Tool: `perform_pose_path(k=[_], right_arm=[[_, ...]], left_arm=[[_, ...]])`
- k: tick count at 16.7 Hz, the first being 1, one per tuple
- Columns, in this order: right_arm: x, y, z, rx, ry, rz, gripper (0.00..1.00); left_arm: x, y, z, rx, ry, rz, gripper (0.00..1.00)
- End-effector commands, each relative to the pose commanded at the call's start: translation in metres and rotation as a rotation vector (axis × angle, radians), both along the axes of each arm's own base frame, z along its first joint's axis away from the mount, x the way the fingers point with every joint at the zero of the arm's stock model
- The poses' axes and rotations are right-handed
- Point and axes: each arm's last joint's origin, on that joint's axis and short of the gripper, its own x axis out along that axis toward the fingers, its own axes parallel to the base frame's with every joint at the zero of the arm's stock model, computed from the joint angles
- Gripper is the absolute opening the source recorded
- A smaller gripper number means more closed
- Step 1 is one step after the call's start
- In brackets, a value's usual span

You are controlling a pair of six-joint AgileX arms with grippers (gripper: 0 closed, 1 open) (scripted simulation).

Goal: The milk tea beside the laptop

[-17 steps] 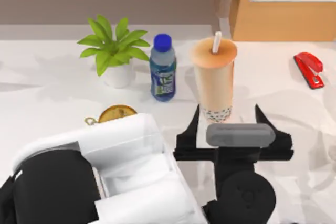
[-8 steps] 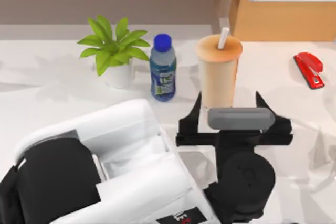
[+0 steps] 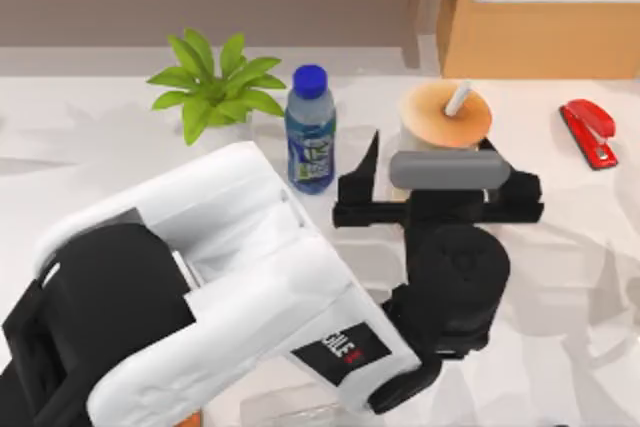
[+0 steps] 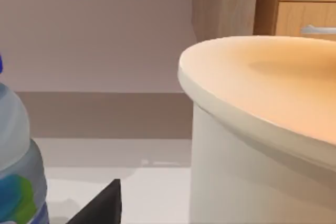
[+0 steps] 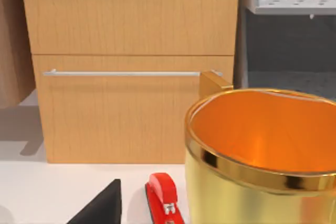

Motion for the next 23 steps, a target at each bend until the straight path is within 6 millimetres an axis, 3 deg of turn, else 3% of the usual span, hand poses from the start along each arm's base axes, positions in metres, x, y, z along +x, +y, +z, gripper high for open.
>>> perform_pose_path(k=[13,23], right_arm=[[0.0000,0.0000,0.0000,0.000,0.000,0.000,1.00],[0.0000,0.0000,0.0000,0.000,0.000,0.000,1.00]], left_arm=[[0.0000,0.0000,0.0000,0.000,0.000,0.000,0.02],[-0.0010,-0.0005,0.0013,0.002,0.000,-0.002,0.00]])
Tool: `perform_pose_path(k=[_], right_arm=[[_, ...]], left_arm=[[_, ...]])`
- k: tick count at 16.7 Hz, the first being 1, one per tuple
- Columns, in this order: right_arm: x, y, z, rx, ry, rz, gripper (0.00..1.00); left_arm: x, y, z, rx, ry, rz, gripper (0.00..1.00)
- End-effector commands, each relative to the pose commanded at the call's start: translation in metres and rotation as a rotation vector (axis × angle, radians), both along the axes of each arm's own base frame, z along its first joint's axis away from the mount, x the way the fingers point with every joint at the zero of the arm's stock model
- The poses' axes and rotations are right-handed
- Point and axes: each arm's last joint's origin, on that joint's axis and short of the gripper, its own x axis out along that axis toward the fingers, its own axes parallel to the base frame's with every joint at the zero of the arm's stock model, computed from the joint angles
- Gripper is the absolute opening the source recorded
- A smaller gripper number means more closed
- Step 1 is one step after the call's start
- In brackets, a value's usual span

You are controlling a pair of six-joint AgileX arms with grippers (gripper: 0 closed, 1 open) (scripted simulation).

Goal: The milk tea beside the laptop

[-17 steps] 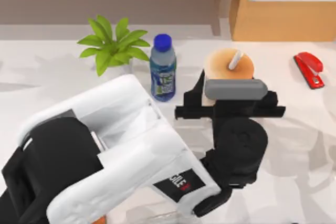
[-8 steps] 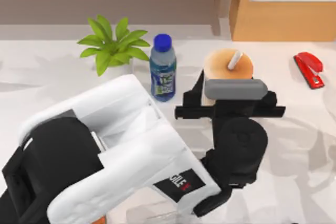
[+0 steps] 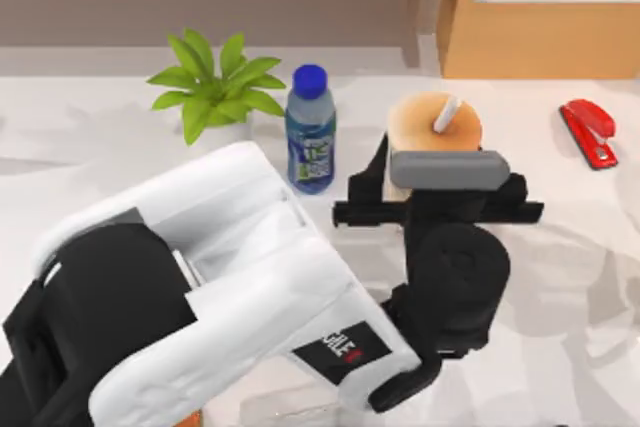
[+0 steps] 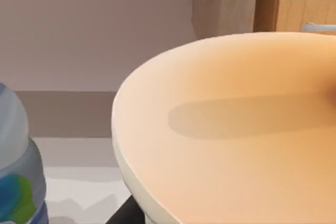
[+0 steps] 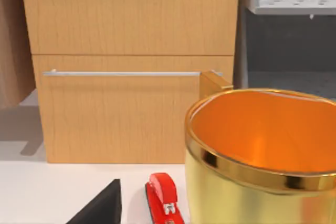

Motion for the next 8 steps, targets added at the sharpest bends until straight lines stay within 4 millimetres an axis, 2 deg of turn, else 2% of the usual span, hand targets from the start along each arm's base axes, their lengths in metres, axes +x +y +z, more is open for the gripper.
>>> perform_pose_path(k=[4,8], right_arm=[[0.0000,0.0000,0.0000,0.000,0.000,0.000,1.00],[0.0000,0.0000,0.0000,0.000,0.000,0.000,1.00]], left_arm=[[0.0000,-0.0001,0.0088,-0.001,0.000,0.000,0.00],[0.0000,-0.0003,0.0078,0.002,0.000,0.001,0.00]])
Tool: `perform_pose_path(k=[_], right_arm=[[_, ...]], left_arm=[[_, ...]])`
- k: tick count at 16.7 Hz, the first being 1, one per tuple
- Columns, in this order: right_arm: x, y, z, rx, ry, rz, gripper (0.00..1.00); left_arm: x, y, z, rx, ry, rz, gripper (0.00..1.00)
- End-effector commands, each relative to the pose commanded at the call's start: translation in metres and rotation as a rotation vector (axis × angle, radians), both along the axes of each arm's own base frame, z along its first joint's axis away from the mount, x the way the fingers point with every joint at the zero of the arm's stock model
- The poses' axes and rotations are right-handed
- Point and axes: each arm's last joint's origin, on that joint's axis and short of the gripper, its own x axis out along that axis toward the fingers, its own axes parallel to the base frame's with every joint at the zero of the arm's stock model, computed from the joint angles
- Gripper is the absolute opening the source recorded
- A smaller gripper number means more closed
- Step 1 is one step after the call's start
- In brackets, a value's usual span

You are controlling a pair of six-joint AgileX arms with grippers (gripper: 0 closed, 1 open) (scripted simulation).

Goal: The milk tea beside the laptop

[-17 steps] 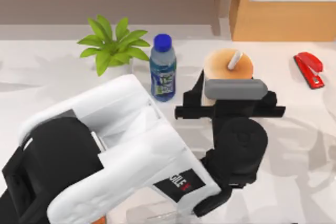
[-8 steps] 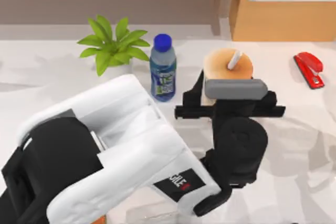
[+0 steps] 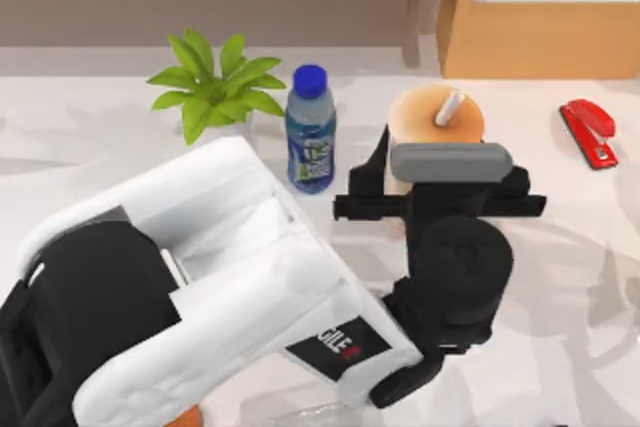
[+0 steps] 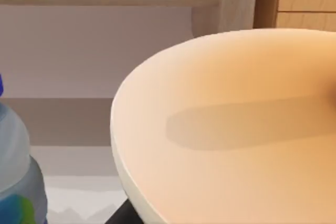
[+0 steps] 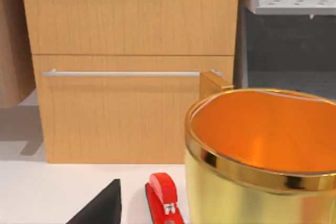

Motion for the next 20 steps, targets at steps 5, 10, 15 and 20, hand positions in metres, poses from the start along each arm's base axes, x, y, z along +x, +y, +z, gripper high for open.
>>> perform_pose_path(k=[5,10,15,20], right_arm=[[0.000,0.000,0.000,0.000,0.000,0.000,1.00],[0.000,0.000,0.000,0.000,0.000,0.000,1.00],[0.000,0.000,0.000,0.000,0.000,0.000,1.00],[0.000,0.000,0.000,0.000,0.000,0.000,1.00]], left_arm=[[0.025,0.010,0.054,-0.142,-0.096,-0.028,0.00],[0.065,0.072,0.116,-0.223,-0.224,-0.052,0.00],[0.091,0.174,0.142,-0.162,-0.290,-0.040,0.00],[0.082,0.277,0.127,-0.045,-0.228,-0.014,0.00]])
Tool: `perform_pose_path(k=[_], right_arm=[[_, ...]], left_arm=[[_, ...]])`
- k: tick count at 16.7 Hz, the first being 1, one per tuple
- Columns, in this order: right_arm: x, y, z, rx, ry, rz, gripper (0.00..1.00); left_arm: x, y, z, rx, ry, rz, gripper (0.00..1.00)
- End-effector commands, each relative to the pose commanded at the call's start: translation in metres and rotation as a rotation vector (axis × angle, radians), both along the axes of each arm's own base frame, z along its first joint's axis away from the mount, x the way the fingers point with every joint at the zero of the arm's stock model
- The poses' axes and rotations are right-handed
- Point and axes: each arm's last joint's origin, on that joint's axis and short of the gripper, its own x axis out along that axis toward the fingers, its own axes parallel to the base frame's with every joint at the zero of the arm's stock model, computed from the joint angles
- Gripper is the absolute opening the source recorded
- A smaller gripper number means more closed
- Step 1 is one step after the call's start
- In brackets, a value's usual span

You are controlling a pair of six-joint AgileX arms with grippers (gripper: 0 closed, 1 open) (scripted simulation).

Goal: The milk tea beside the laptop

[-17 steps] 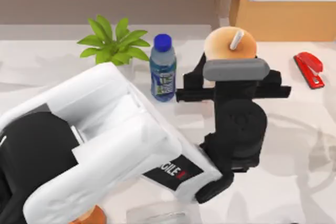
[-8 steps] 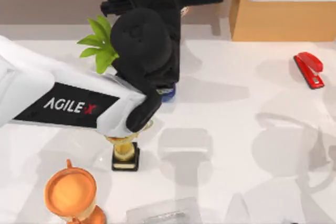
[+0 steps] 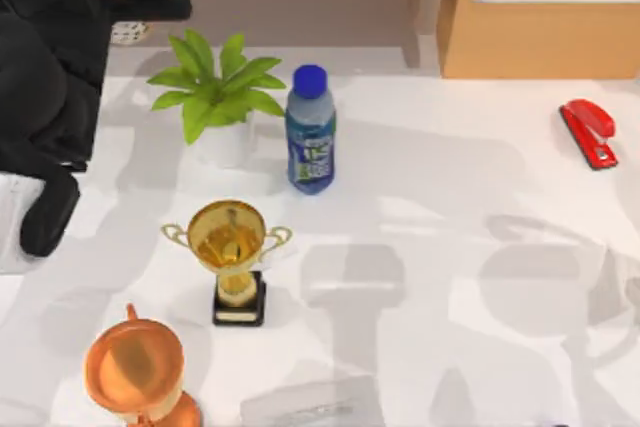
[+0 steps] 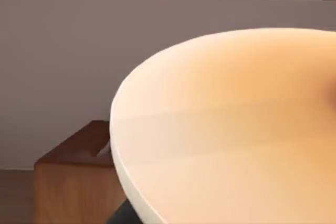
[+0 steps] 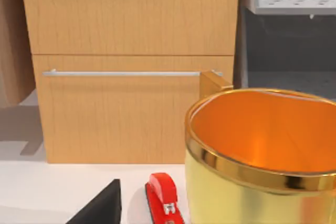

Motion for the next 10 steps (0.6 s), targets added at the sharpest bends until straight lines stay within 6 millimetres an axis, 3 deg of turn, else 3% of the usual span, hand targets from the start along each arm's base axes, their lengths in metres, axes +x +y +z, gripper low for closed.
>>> perform_pose_path(k=[5,10], right_arm=[[0.000,0.000,0.000,0.000,0.000,0.000,1.00],[0.000,0.000,0.000,0.000,0.000,0.000,1.00]], left_arm=[[-0.037,0.073,-0.038,0.062,0.168,0.022,0.00],[-0.073,0.106,-0.070,0.053,0.316,0.025,0.00]])
